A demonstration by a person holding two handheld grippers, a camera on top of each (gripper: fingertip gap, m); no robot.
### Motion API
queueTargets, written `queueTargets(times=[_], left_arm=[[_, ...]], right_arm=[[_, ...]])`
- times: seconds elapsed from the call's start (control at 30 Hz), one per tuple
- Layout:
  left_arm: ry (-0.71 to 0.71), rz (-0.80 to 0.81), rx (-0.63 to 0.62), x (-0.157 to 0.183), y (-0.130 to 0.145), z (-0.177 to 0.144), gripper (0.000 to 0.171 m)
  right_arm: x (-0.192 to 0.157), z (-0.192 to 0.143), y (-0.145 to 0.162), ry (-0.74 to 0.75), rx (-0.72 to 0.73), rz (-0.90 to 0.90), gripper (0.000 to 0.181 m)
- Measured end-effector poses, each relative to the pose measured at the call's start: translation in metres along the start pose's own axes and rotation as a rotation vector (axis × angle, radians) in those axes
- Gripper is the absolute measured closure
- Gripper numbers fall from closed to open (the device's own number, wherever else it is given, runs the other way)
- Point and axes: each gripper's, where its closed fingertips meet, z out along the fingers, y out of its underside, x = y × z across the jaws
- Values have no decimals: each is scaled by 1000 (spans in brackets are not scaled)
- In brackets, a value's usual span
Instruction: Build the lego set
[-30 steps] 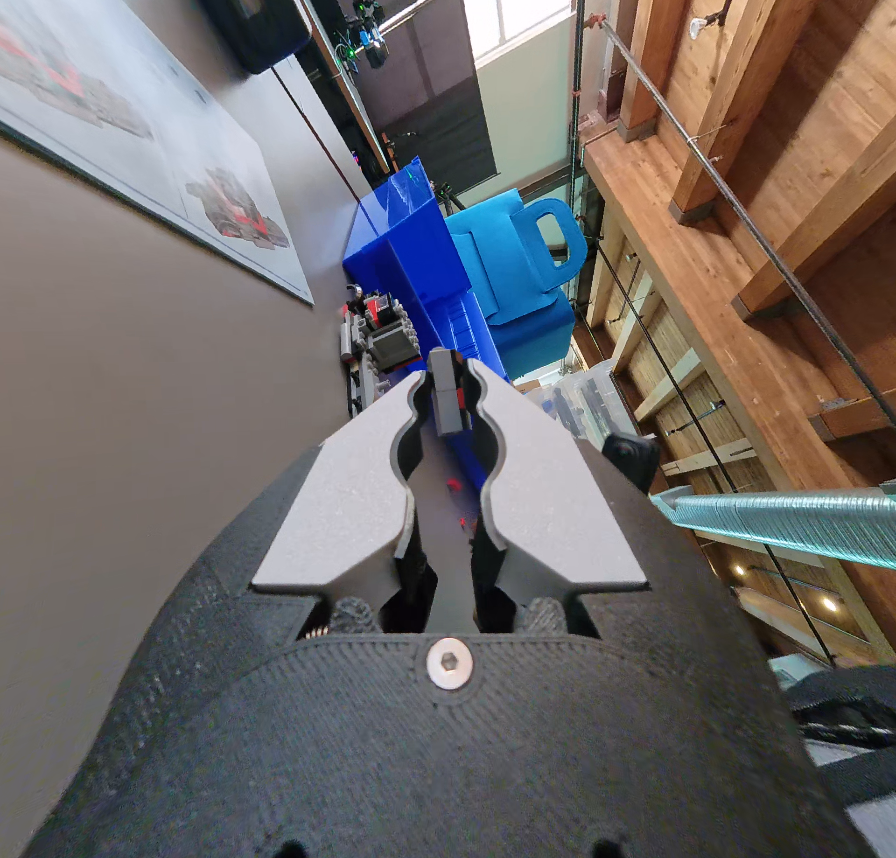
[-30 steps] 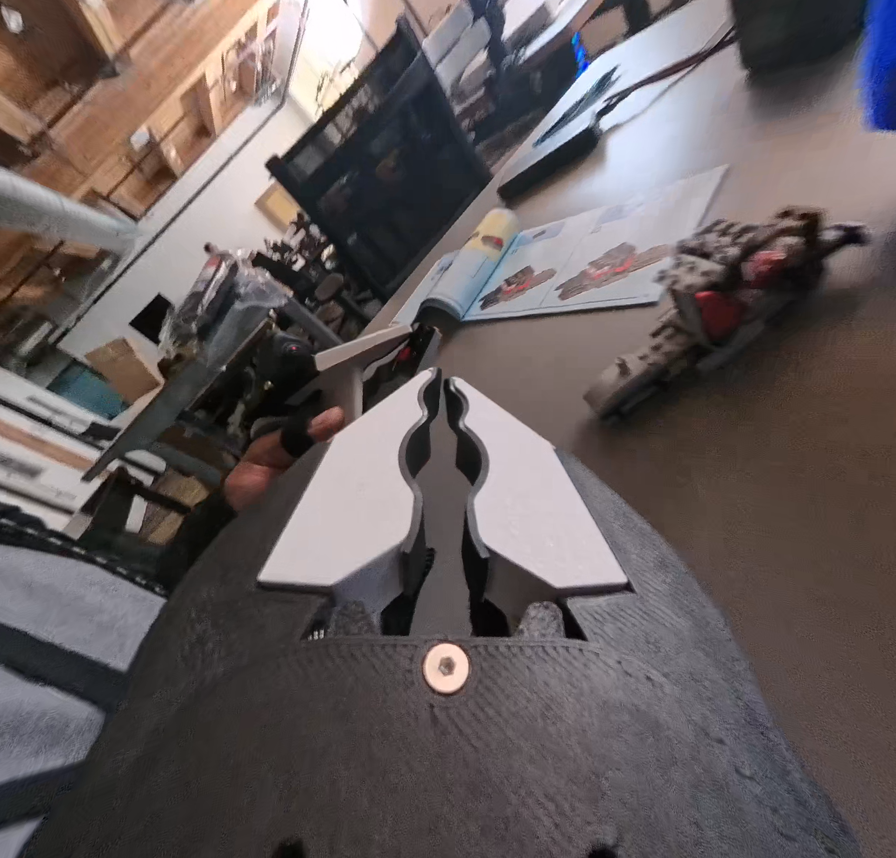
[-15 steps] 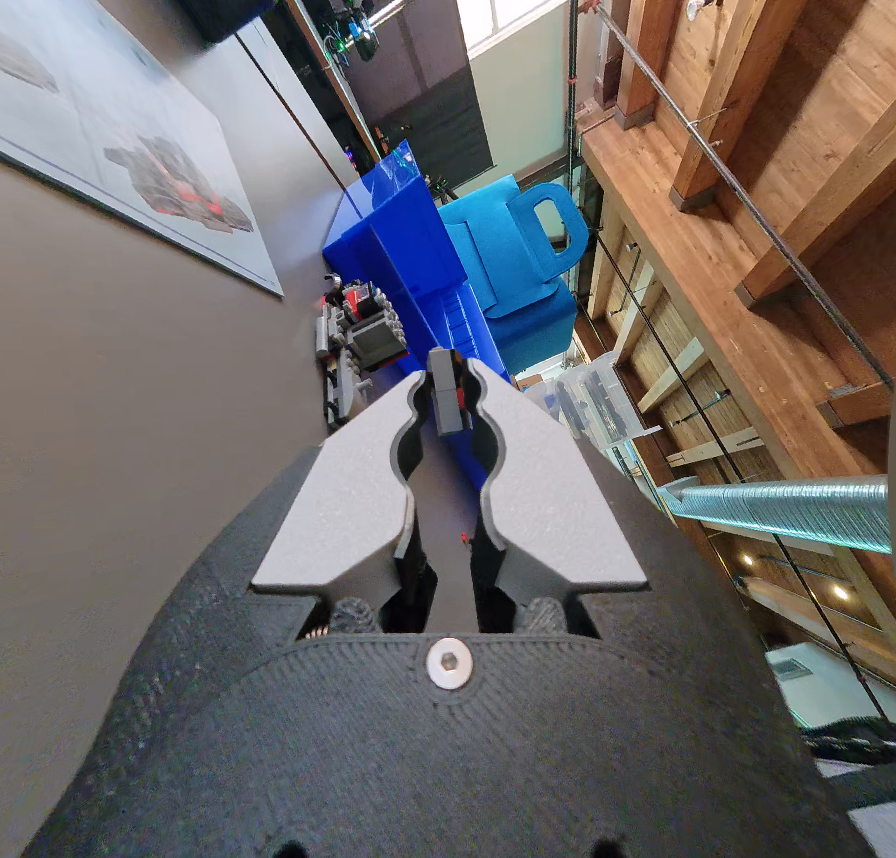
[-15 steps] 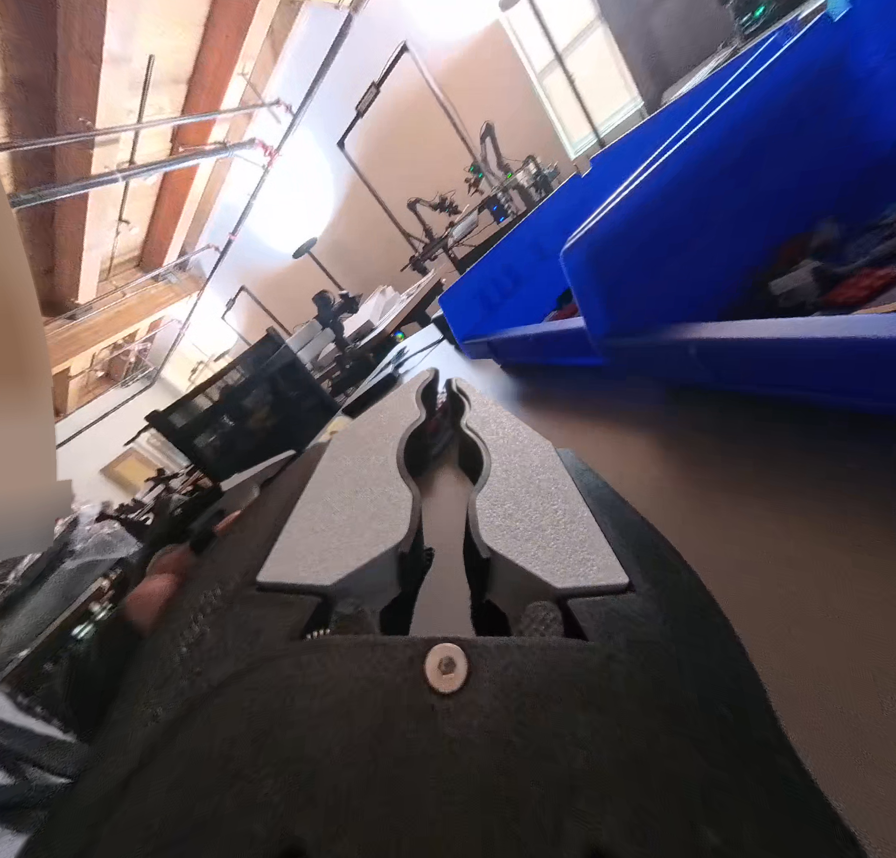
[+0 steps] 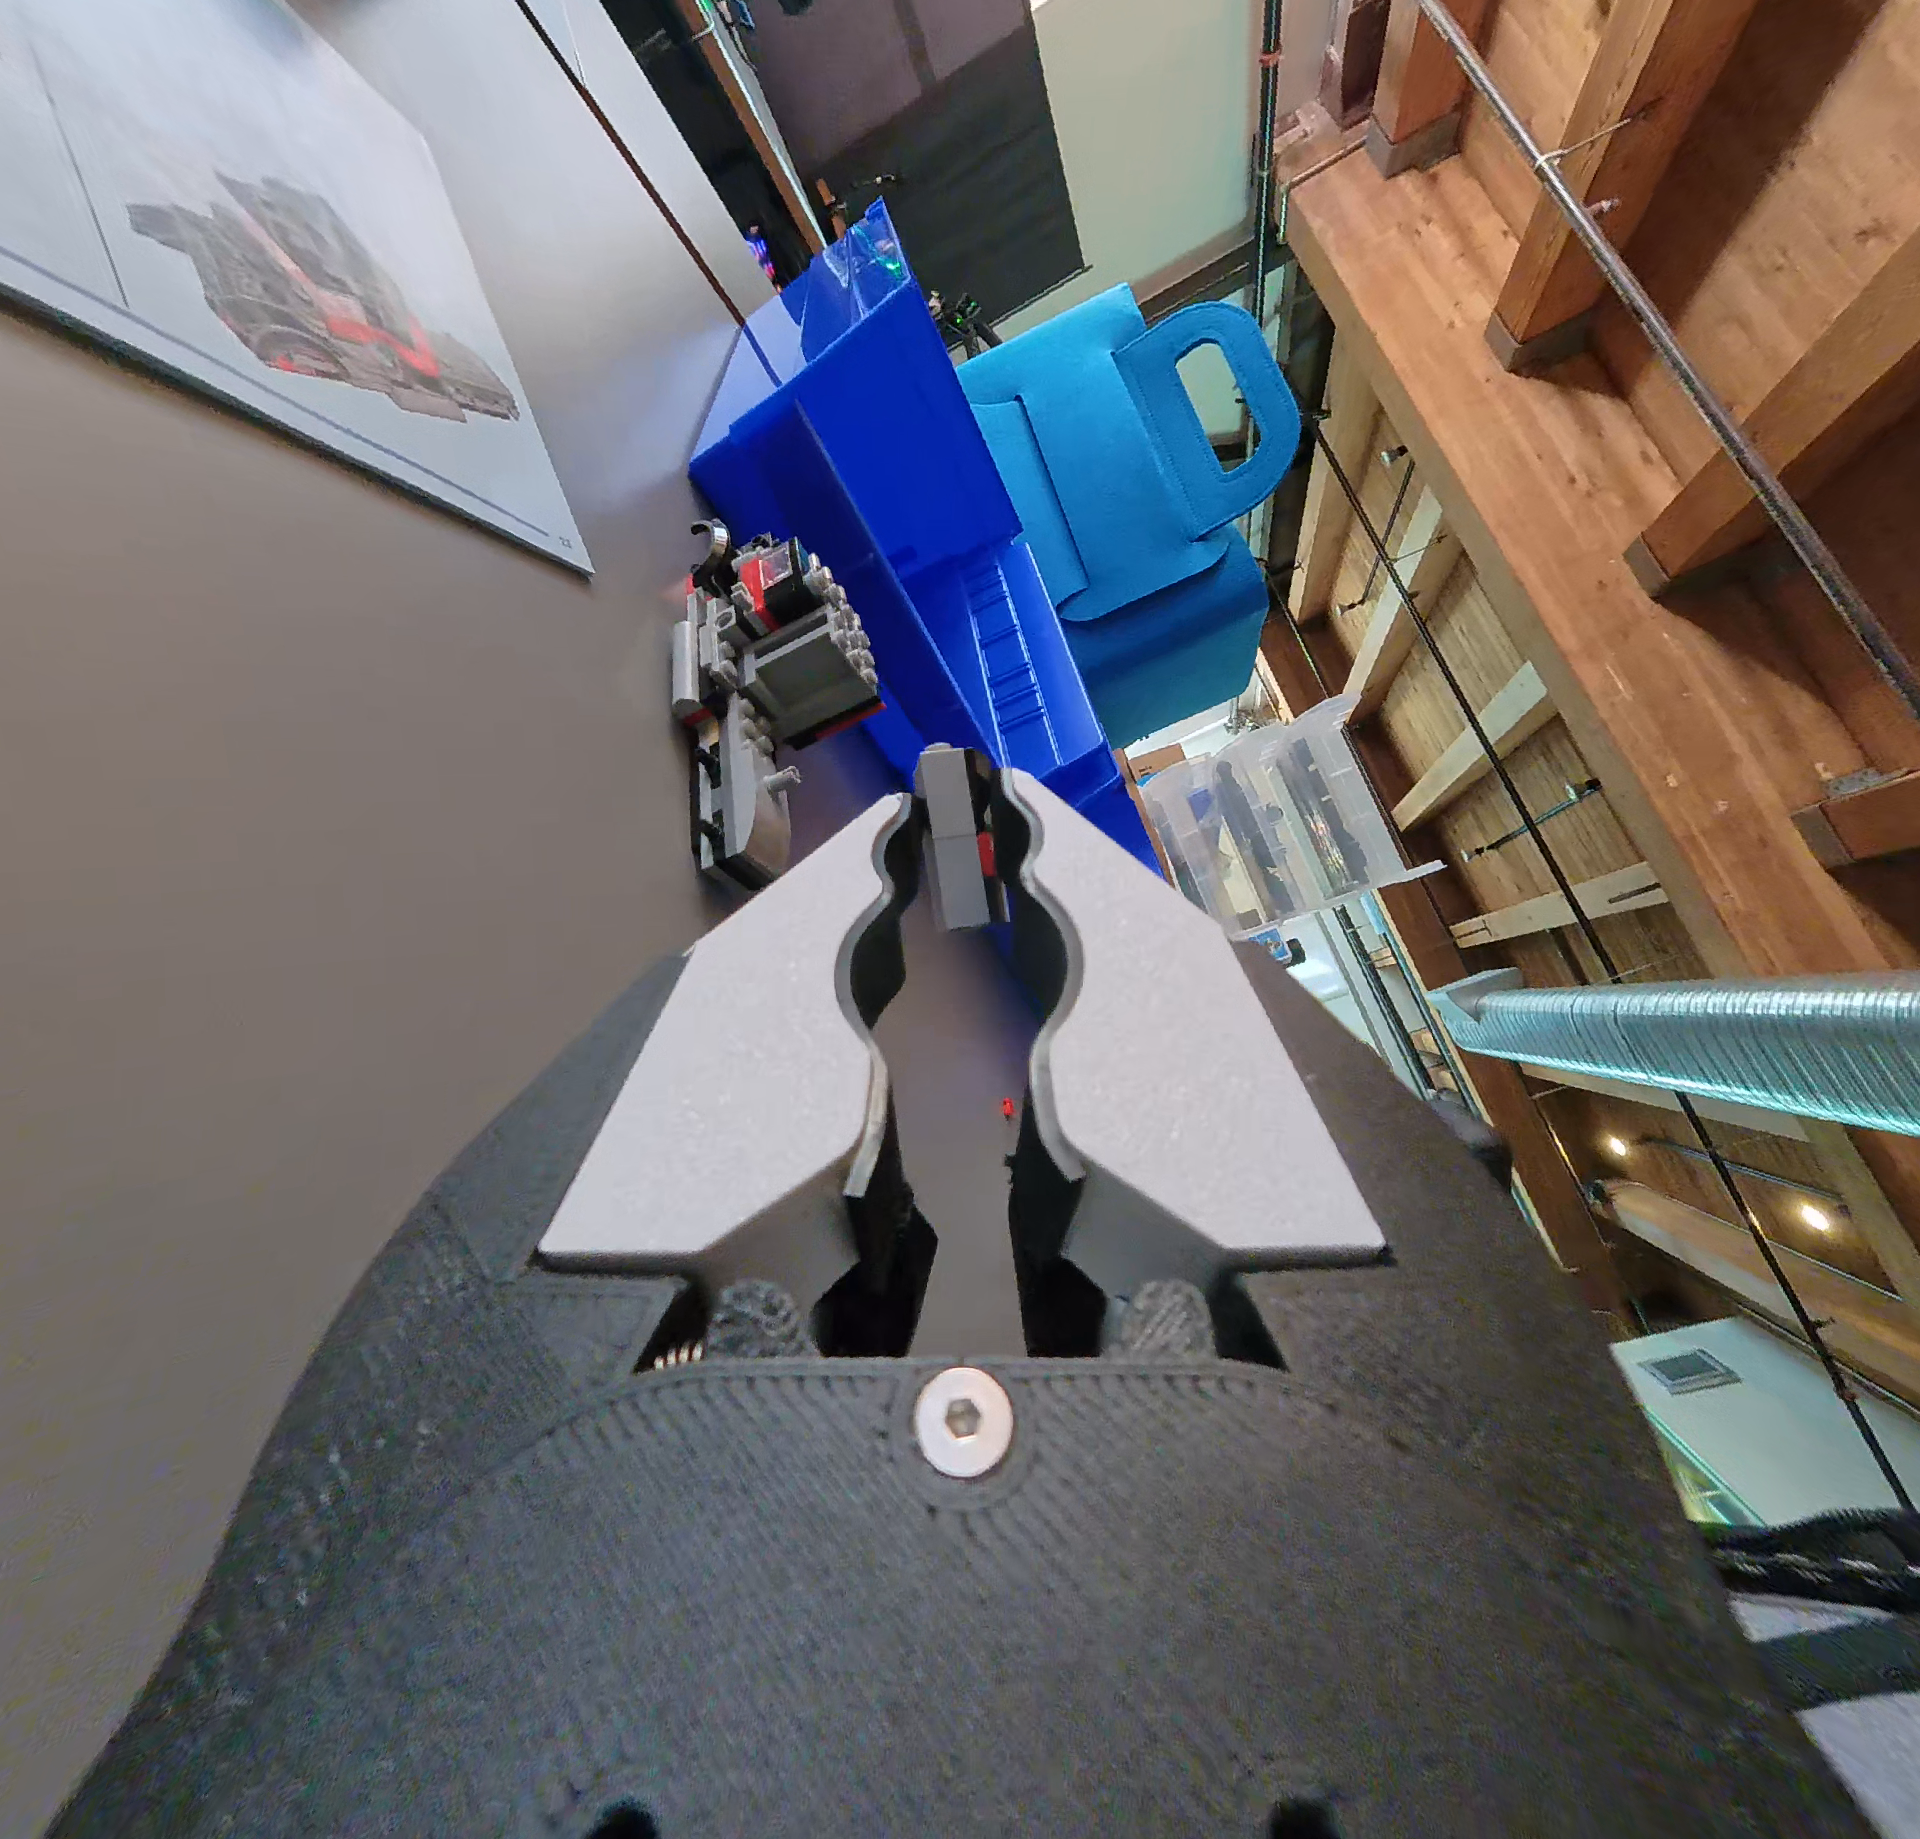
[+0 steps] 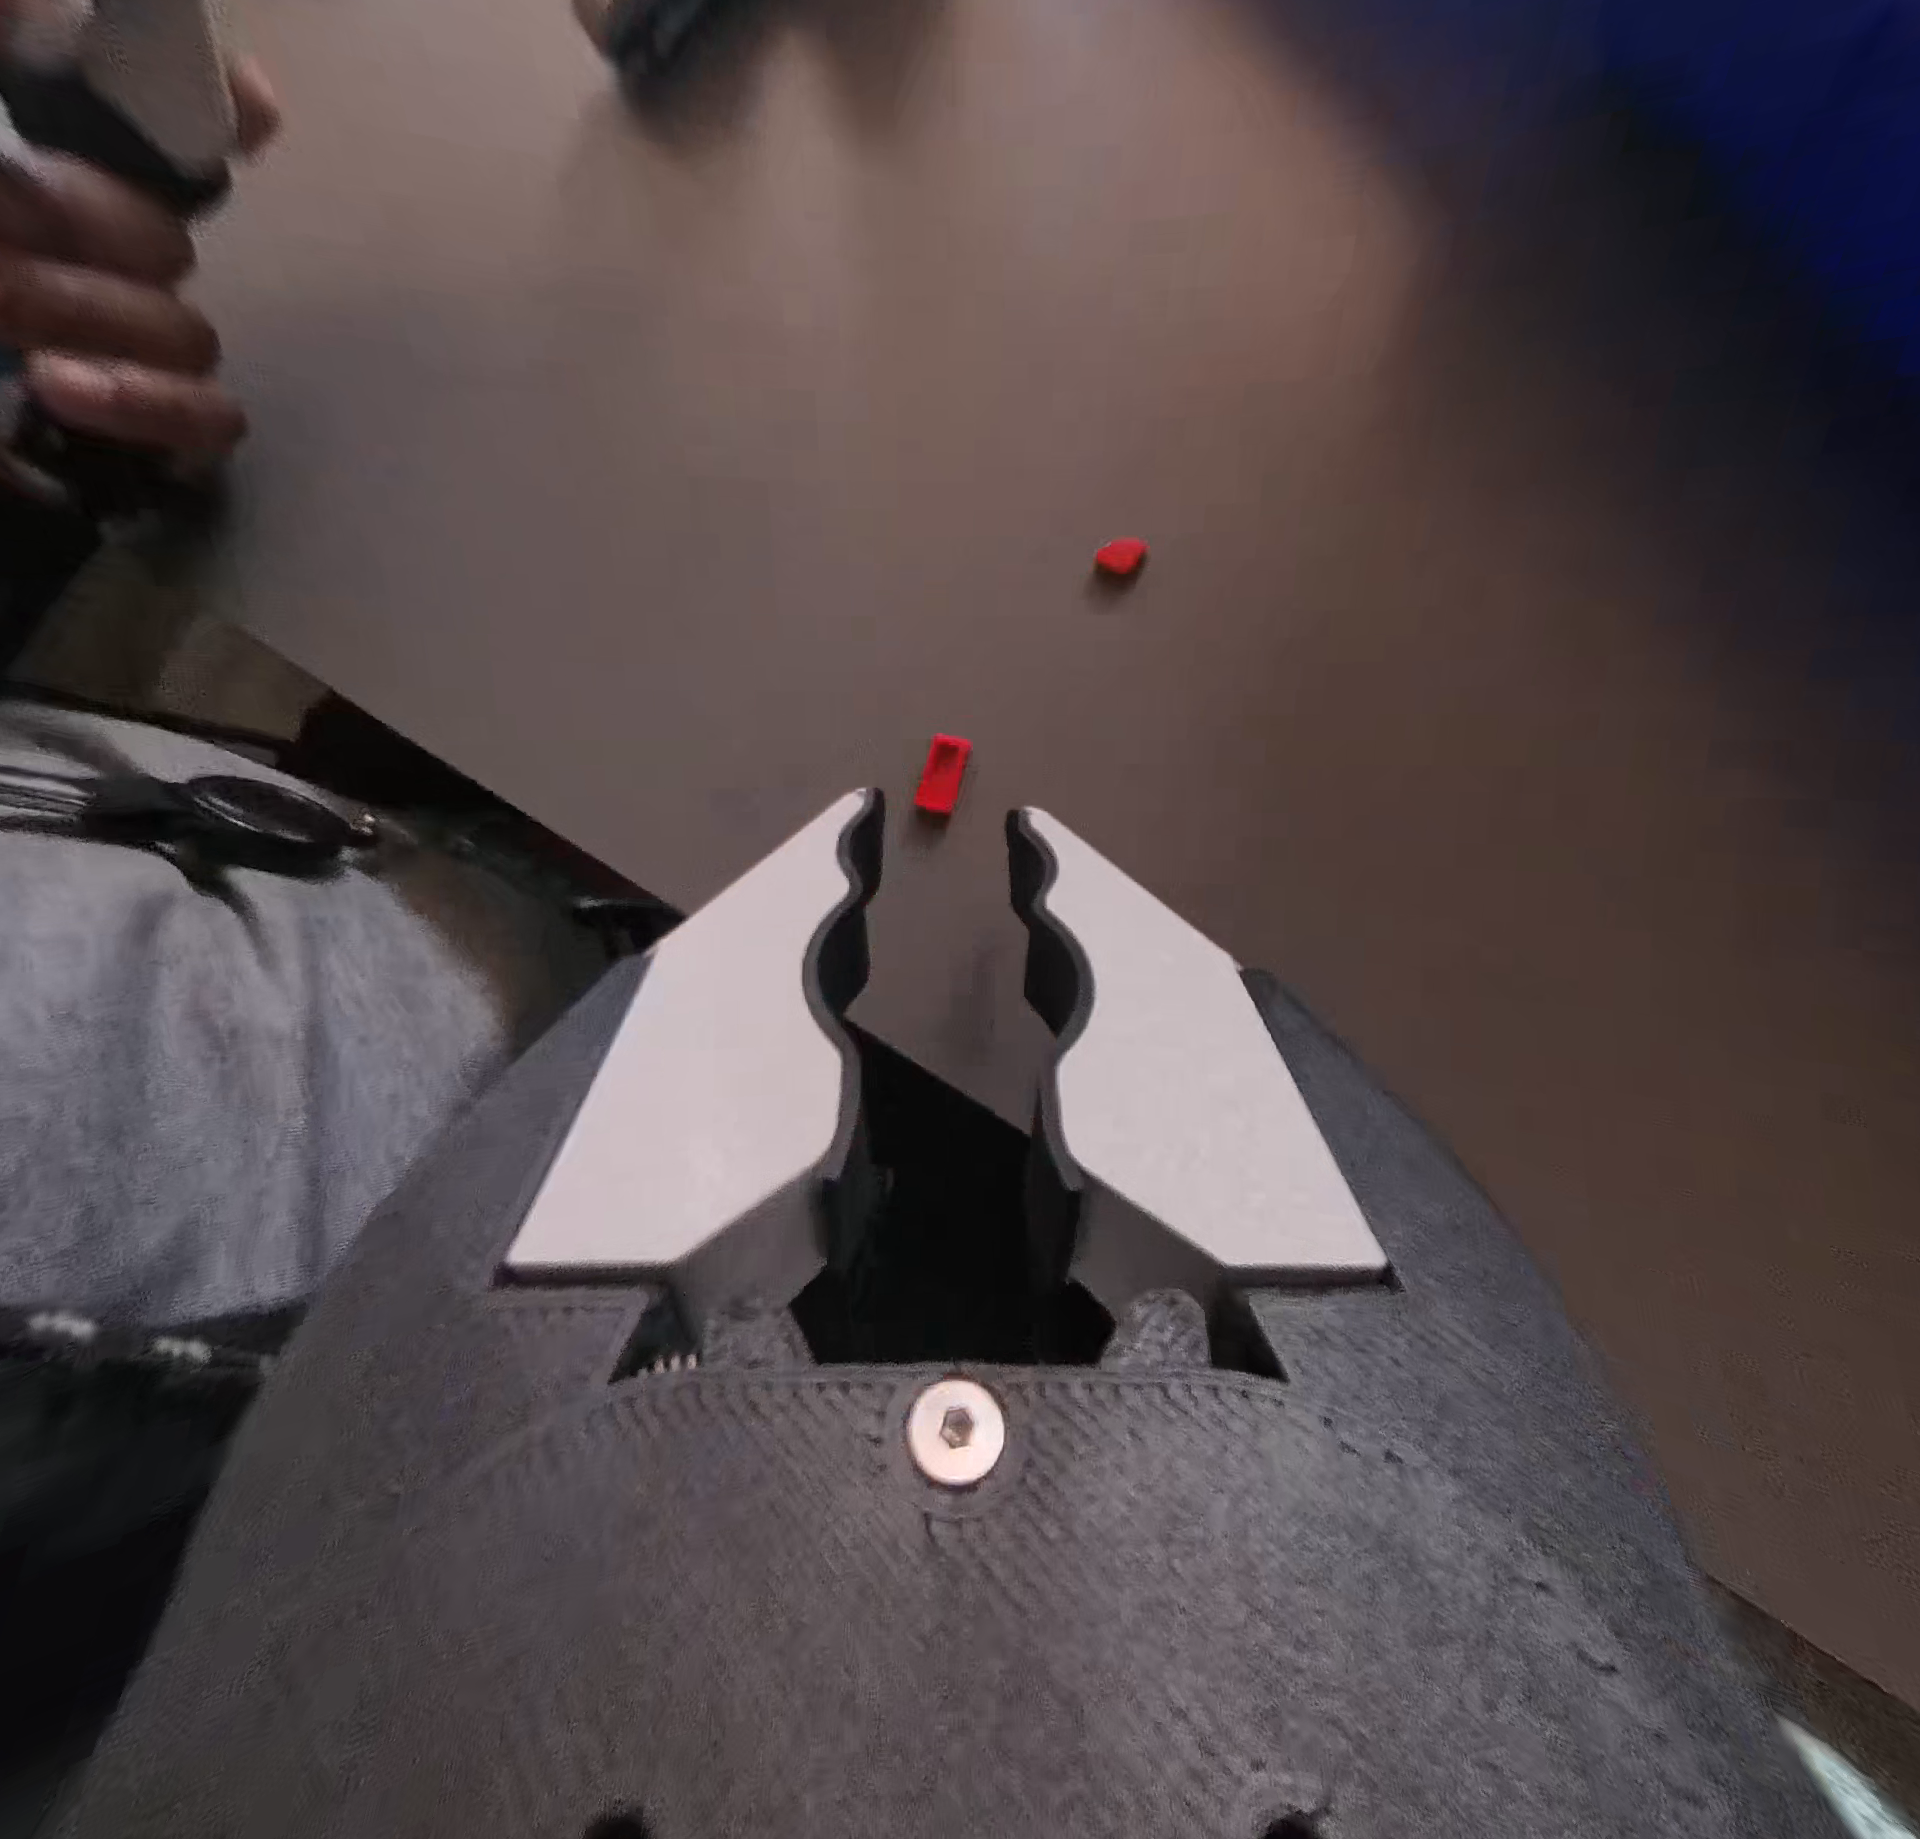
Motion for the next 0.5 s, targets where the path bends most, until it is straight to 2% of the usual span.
queueTargets(times=[0.13, 0.27, 0.5], left_arm=[[13, -16, 0, 0, -1, 0, 157], [30, -33, 8, 0, -6, -3, 157], [44, 47, 70, -2, -47, -5, 158]], right_arm=[[-5, 12, 2, 40, -24, -49, 158], [-10, 24, -6, 55, -42, -131, 181], [-39, 46, -69, -70, 117, -185, 181]])
